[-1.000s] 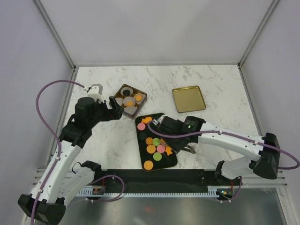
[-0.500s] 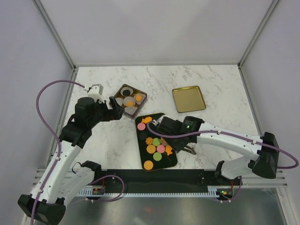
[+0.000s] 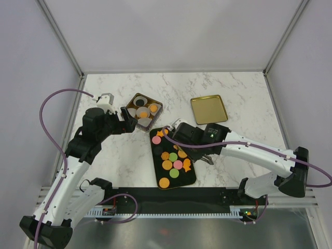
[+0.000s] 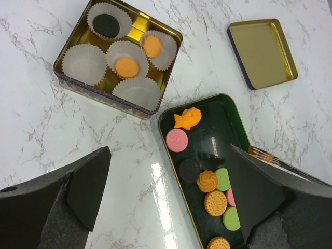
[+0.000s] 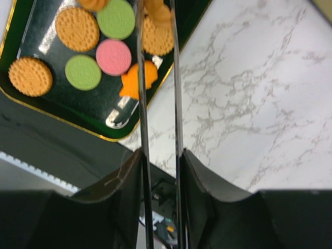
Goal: Pack the cookies
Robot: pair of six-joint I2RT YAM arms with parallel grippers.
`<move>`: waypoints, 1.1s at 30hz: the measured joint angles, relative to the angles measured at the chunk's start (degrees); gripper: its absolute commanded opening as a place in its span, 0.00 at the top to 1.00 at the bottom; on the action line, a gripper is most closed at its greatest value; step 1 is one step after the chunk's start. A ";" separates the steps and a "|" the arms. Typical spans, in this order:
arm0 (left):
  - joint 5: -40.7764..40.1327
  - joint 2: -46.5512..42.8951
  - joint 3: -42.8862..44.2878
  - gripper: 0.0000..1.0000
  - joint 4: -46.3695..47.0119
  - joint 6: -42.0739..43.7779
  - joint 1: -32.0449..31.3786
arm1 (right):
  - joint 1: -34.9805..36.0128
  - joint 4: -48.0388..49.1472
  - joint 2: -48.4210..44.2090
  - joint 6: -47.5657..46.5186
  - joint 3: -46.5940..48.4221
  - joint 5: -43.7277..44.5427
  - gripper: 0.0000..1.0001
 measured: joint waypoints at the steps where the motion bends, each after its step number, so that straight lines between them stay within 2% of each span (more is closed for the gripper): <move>1: 0.00 -0.07 0.00 0.00 0.02 0.00 0.00 | 0.00 -0.02 0.13 0.02 0.81 0.37 0.63; 13: 0.02 -0.42 0.00 0.00 0.02 0.00 0.26 | -3.34 2.43 7.26 -2.21 9.46 1.75 0.62; 17: 0.00 -0.63 0.00 0.00 0.00 -0.02 0.31 | -4.11 3.45 8.76 -2.91 9.44 1.62 0.60; 22: 0.02 -0.70 -0.26 0.00 0.04 0.00 0.31 | -4.55 4.28 8.55 -3.08 7.72 1.14 0.47; 25: 0.02 -0.70 -0.50 0.00 0.00 0.00 0.31 | -4.70 4.37 7.98 -3.08 5.62 0.24 0.44; 33: 0.02 -0.70 -0.70 0.00 0.02 -0.02 0.31 | -4.79 4.59 6.40 -3.02 1.27 -1.46 0.43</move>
